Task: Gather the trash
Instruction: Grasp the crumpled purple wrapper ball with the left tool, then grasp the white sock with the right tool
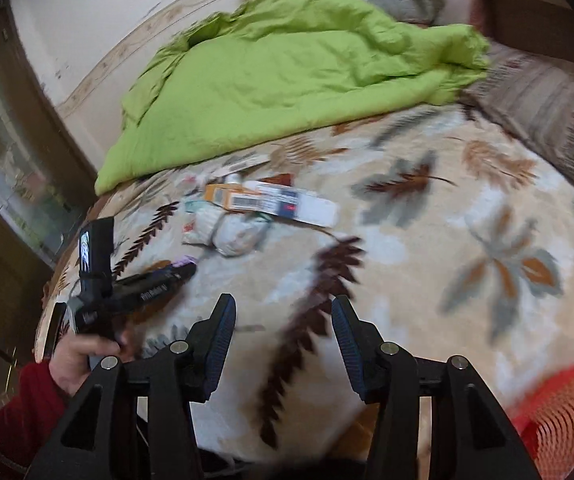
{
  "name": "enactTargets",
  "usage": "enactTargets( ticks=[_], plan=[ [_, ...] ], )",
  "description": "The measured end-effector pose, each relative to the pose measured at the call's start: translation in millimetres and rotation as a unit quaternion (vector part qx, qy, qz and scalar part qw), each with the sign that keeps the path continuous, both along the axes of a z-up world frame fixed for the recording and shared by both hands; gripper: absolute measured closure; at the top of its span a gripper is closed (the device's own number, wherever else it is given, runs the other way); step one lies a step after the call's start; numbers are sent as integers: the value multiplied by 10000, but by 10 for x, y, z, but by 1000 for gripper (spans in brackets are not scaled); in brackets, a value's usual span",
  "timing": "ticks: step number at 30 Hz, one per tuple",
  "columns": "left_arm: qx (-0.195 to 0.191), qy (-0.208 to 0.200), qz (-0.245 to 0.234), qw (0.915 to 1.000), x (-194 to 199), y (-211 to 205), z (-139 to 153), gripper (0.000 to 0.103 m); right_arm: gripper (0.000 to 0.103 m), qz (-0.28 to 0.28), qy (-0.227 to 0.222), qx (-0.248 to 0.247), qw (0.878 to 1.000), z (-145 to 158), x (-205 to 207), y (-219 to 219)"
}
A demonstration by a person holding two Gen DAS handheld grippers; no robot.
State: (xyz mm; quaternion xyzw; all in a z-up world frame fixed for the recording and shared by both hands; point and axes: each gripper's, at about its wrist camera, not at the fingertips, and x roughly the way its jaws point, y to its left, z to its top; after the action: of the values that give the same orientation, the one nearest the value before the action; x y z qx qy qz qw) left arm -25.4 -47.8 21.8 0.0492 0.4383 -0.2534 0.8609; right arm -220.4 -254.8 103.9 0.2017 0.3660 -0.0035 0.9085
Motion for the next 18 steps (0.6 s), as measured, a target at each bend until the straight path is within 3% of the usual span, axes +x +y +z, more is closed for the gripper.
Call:
enactTargets(
  ticks=[4, 5, 9, 12, 13, 15, 18],
  plan=[
    [-69, -191, 79, 9998, -39, 60, 41, 77, 40, 417, 63, 69, 9991, -150, 633, 235],
    [-134, -265, 123, 9995, -49, 94, 73, 77, 34, 506, 146, 27, 9986, -209, 795, 292],
    [-220, -474, 328, 9981, -60, 208, 144, 77, 35, 587, 367, -40, 9976, -430, 1337, 438],
    [-260, -403, 394, 9981, -20, 235, 132, 77, 36, 584, 529, -103, 9968, -582, 1628, 492],
    [-272, -392, 402, 9980, -14, 245, 128, 77, 39, 514, 596, -151, 9968, -651, 1715, 500],
    [-302, -400, 389, 9980, -13, 250, 133, 77, 64, 543, 611, -27, 9967, -747, 1787, 485],
    [-339, -404, 317, 9981, -27, 232, 139, 77, 81, 562, 395, -79, 9976, -750, 1726, 508]
  ],
)
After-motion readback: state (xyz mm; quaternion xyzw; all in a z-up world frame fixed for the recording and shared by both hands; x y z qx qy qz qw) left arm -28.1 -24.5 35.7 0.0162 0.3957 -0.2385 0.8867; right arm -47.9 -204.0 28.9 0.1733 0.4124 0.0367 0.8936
